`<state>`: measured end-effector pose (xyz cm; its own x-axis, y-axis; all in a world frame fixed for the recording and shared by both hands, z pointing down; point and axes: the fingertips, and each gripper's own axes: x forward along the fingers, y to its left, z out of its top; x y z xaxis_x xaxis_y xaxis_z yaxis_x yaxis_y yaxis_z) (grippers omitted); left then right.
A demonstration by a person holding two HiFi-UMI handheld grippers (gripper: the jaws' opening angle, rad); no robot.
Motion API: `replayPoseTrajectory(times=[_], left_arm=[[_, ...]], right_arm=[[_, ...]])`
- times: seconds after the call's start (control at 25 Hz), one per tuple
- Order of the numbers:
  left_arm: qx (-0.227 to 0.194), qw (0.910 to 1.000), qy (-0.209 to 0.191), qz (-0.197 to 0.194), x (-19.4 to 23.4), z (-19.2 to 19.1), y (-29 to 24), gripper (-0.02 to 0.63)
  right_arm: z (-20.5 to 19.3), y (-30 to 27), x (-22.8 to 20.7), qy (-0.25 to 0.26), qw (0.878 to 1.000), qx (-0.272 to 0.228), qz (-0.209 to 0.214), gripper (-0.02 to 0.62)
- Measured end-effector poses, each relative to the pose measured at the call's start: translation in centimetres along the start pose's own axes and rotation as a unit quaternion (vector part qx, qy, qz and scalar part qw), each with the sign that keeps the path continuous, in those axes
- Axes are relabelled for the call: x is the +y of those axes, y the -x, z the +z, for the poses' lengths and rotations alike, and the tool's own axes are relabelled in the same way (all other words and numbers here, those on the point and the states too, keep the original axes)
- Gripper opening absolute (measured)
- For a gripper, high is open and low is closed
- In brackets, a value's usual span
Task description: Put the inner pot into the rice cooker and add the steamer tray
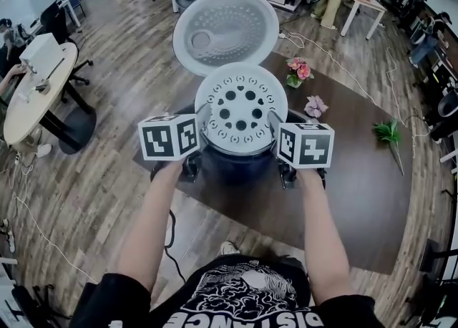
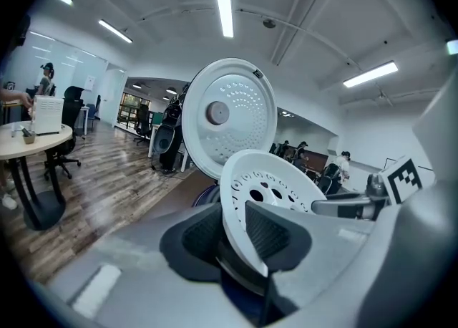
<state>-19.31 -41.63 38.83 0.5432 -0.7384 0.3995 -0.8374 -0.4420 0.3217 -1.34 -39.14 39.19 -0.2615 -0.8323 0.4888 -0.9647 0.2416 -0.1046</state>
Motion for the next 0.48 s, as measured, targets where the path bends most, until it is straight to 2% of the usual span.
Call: replayPoseTrajectory(times=[0.48], left_arm=[[0.010,0.9988,-0.042,0.023,0.57,-0.57,-0.30,0.112]], right_arm=[[-0.37,-0.09,0.13,-0.001,1.000,0.004,-0.010,0.158]])
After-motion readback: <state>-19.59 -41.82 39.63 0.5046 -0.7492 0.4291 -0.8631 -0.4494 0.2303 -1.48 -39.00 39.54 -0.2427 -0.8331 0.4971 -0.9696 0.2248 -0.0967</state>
